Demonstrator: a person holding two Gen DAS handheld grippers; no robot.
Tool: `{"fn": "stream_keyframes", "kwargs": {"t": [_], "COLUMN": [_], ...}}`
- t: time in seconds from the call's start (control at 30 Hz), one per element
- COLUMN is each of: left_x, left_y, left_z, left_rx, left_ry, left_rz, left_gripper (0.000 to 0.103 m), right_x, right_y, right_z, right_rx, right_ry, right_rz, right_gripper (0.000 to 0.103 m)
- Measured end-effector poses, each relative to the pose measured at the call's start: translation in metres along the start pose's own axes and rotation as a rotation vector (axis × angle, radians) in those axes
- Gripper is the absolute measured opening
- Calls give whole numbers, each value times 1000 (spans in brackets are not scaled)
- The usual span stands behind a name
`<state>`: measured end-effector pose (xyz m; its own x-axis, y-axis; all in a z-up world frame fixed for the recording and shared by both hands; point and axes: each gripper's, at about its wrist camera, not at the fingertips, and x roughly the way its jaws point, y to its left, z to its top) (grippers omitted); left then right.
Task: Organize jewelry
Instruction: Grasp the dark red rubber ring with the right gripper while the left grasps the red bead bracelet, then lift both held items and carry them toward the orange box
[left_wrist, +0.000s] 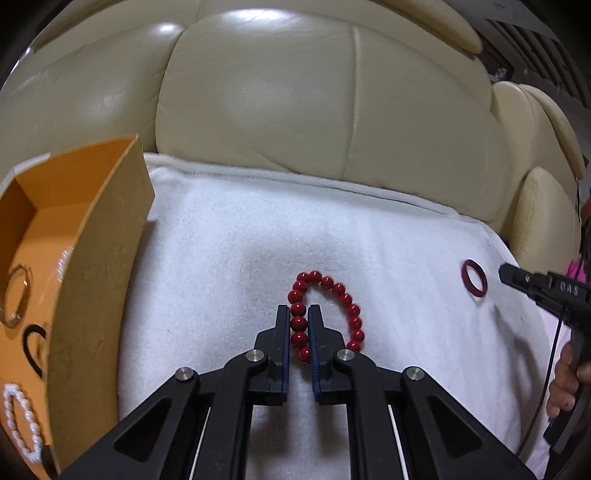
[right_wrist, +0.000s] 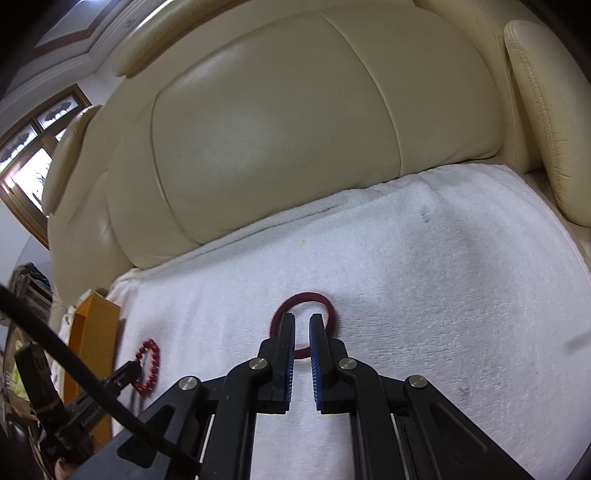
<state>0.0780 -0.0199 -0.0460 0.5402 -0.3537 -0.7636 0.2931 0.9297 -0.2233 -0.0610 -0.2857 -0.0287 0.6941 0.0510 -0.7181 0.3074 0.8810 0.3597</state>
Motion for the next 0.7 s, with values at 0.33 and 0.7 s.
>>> {"fn": "stream_keyframes", "kwargs": {"t": [0.33,0.7], "left_x": [-19,-6], "left_y": [-5,3], "left_z": [-10,-16], "left_rx": [44,52], "left_ry": [-5,42], "left_rz": [-27,16], "left_gripper": [9,34], "right_x": [14,41], "right_y": [-17,19], "right_z": [11,-1], "right_rx": [73,-176], "right_ry": [-7,-20], "right_rz": [-36,-264], "right_gripper": [29,6]}}
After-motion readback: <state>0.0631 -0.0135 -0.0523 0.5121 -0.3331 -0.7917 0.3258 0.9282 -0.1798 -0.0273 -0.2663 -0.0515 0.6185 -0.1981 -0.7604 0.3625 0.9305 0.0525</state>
